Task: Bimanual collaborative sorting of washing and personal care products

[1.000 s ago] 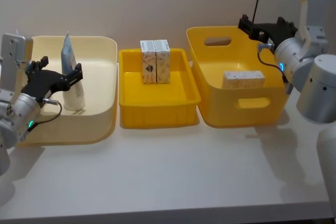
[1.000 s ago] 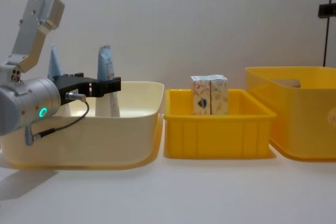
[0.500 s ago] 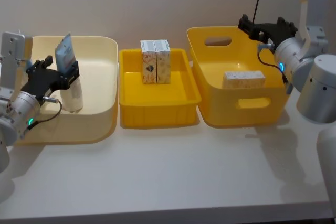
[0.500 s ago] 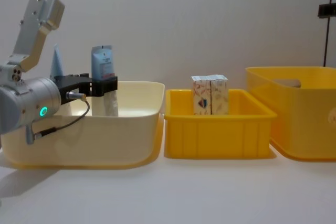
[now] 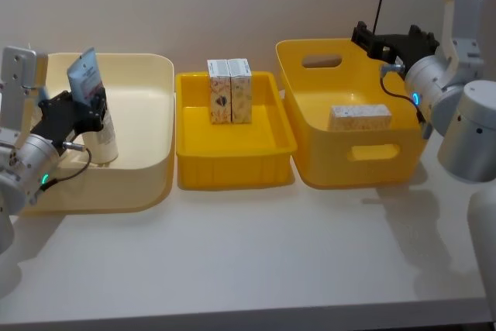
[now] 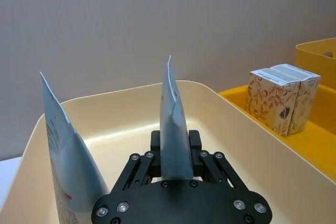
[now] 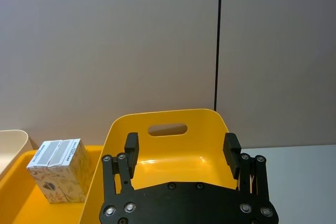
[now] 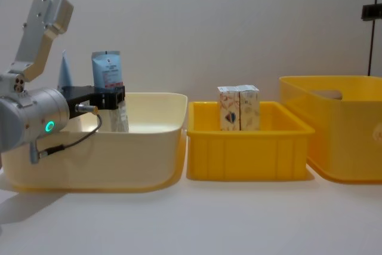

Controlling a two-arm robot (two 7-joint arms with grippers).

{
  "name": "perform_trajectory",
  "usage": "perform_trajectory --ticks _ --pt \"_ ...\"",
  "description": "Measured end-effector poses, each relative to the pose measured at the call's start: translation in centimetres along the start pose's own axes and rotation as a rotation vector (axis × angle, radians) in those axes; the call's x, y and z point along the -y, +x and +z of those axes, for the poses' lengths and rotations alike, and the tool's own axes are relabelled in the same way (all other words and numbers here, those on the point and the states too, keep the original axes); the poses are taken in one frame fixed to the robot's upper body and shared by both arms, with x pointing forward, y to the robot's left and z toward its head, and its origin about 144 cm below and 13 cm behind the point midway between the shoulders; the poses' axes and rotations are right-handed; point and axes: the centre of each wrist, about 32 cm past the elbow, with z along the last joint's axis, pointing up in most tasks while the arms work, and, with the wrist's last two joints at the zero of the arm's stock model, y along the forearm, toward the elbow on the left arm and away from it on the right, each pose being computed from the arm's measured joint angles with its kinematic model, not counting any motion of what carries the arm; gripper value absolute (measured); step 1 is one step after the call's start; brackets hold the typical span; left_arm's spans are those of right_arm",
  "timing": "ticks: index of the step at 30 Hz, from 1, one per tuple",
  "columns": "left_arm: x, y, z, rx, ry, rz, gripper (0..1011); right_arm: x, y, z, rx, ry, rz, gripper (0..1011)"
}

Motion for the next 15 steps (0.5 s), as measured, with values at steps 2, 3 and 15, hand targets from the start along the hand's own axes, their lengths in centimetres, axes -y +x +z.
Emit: perform_trajectory --ticks 2,3,15 --pt "0.01 0.0 0.0 0.0 0.0 0.0 300 0.0 0.0 0.0 0.0 0.0 0.0 1001" --pt "0.01 0.01 0.0 0.0 0.0 0.0 289 0.0 0.0 0.0 0.0 0.0 0.0 1001" --pt "0.04 0.0 0.03 0.001 0.0 -0.001 257 0.0 0.0 0.0 0.0 0.0 0.0 1001"
